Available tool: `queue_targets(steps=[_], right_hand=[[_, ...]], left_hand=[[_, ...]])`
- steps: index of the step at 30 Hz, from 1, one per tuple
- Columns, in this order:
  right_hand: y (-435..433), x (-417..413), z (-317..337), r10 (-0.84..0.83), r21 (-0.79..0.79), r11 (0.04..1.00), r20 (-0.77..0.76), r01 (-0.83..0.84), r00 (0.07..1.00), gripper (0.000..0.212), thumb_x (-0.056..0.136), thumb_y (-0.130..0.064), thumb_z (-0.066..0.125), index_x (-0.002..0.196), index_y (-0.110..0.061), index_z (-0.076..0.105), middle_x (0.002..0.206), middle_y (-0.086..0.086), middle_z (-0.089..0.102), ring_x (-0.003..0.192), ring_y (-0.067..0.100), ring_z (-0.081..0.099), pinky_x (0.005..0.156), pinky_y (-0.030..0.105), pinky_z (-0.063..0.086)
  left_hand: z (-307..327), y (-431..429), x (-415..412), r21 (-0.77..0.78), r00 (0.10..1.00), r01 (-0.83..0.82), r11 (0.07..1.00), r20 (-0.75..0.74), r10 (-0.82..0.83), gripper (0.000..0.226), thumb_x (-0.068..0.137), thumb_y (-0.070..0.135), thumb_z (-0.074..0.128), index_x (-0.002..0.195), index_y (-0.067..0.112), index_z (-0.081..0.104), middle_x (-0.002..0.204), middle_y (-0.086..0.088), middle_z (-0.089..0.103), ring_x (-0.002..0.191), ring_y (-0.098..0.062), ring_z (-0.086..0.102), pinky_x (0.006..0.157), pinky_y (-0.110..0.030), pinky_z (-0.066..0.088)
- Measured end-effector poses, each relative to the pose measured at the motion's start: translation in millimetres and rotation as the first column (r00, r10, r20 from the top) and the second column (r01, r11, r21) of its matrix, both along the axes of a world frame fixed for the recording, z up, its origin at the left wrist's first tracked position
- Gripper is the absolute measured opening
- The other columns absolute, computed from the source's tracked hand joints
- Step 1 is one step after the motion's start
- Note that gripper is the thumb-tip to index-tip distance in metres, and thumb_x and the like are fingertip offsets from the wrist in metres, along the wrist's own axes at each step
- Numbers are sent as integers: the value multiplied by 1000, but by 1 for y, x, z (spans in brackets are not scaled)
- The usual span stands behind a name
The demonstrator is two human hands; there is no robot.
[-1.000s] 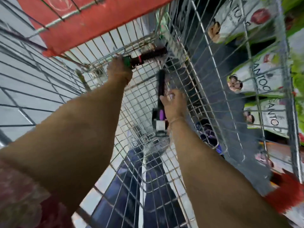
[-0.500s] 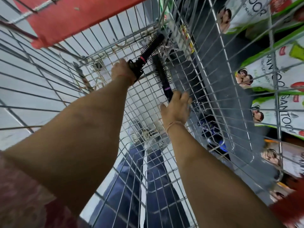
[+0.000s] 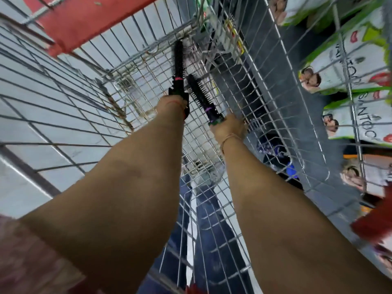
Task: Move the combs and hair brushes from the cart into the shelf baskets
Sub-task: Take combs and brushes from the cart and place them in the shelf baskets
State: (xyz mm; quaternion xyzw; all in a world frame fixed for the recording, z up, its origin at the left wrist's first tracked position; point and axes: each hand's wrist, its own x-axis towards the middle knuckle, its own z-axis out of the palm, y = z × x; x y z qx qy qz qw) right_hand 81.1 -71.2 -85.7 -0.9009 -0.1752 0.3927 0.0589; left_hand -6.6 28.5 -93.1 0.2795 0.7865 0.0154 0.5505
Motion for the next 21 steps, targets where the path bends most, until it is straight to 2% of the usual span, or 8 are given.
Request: queue_targets(steps=[2, 5, 7, 11, 14, 16, 18, 21], right_hand=[[-14, -3, 8, -205, 120, 967, -161, 225, 965, 35, 86, -10, 62, 119, -8, 51, 104, 8, 57, 92, 23, 54, 77, 30, 50], [-37, -9, 30, -373, 325, 828, -290, 457, 881, 39, 82, -1, 64, 118, -3, 48, 90, 2, 54, 80, 18, 51, 52, 7, 45], [-46, -14, 53, -408, 473, 725, -292, 501, 865, 37, 81, 1, 64, 114, -6, 49, 81, -4, 52, 81, 18, 51, 63, 15, 46], [-56, -28, 111, -384, 694, 537, -307, 481, 871, 39, 81, -2, 65, 115, -11, 47, 98, 2, 58, 96, 26, 57, 87, 37, 50], [-74, -36, 153, -369, 800, 479, -191, 362, 910, 45, 80, -8, 67, 120, -7, 48, 110, 15, 63, 103, 31, 61, 91, 44, 51], [-93, -38, 179, -364, 844, 453, -120, 288, 924, 42, 79, -10, 68, 117, -7, 50, 107, 11, 66, 99, 29, 61, 86, 40, 50], [-117, -34, 207, -380, 897, 362, -107, 254, 919, 41, 78, -6, 68, 115, -3, 51, 93, -1, 62, 92, 20, 57, 83, 33, 47], [-151, -12, 256, -476, 952, 174, -142, 252, 868, 44, 77, 1, 67, 117, 3, 49, 97, 0, 52, 91, 12, 50, 71, 4, 40]], left_hand=[[15, -18, 2, 101, 989, -146, 984, -1, 147, 32, 87, 16, 60, 118, 12, 59, 79, -6, 65, 81, -22, 64, 81, -29, 56], [38, -39, 13, 354, 978, -196, 914, 10, 206, 35, 79, 14, 52, 112, 13, 63, 105, -14, 70, 99, -32, 64, 92, -37, 54], [56, -49, 22, 461, 964, -263, 847, 101, 245, 34, 75, 8, 51, 106, 10, 66, 103, -16, 71, 97, -32, 62, 91, -36, 53], [108, -78, 32, 493, 945, -316, 811, 238, 223, 18, 79, 0, 57, 73, 17, 58, 85, -8, 59, 81, -22, 54, 75, -29, 45], [150, -119, 30, 556, 945, -306, 773, 279, 173, 13, 79, 2, 59, 88, 11, 61, 91, -14, 62, 90, -27, 60, 81, -32, 49], [180, -146, 31, 584, 943, -295, 756, 307, 131, 26, 80, 3, 60, 105, 4, 62, 108, -18, 66, 102, -27, 61, 84, -29, 46], [214, -168, 36, 617, 929, -295, 729, 364, 67, 34, 75, 3, 61, 110, -1, 62, 114, -20, 65, 106, -29, 61, 90, -32, 46], [271, -198, 52, 687, 904, -288, 667, 425, -47, 35, 74, 4, 60, 108, -3, 66, 105, -19, 69, 96, -27, 64, 85, -34, 48]])
